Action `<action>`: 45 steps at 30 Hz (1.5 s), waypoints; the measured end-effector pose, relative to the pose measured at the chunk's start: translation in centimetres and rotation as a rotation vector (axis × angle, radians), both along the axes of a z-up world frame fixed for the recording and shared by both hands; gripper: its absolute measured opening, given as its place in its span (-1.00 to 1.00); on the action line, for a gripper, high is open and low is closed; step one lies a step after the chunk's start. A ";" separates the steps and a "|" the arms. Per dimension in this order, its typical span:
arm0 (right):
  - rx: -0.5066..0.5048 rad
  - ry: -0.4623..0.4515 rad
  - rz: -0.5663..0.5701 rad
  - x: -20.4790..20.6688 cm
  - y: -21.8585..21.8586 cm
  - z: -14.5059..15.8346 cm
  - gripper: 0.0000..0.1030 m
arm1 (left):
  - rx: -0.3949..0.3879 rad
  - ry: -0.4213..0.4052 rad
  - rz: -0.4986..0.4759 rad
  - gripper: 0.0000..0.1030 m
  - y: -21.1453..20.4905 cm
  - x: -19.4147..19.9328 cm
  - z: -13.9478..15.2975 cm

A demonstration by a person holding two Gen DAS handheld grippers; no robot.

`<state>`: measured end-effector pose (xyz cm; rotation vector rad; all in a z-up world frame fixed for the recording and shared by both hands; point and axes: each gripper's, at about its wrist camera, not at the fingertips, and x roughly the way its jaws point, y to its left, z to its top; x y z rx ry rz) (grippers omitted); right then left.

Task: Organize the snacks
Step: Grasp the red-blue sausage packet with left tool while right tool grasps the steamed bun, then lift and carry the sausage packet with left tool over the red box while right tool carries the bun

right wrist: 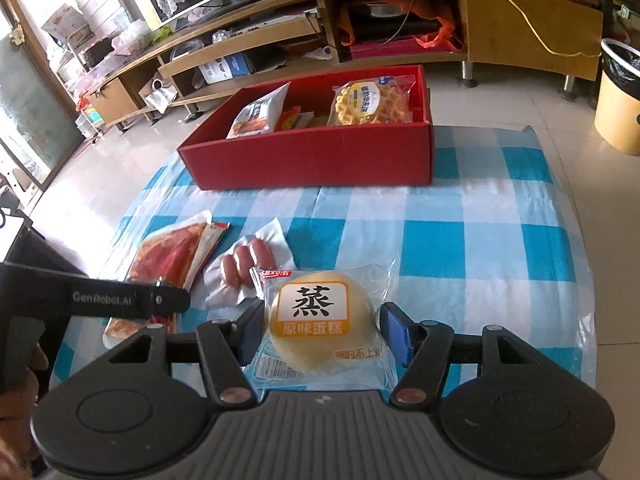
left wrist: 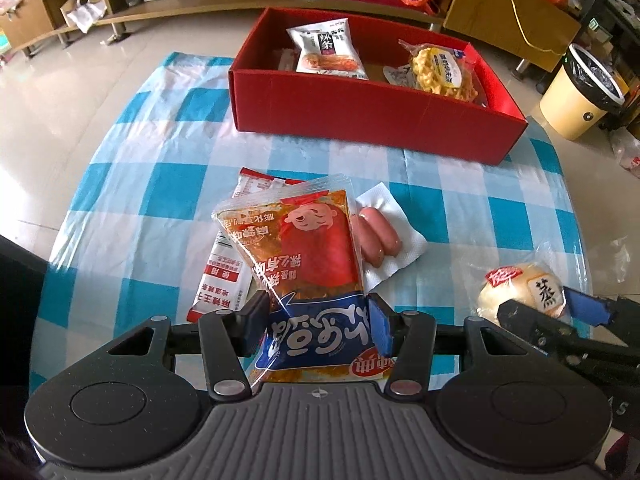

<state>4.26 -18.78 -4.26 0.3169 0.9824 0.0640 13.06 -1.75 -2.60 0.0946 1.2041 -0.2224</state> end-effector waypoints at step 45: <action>0.024 -0.163 -0.074 -1.6 -1.6 3.8 0.13 | 0.036 -0.167 -0.019 0.17 -0.4 -1.8 3.3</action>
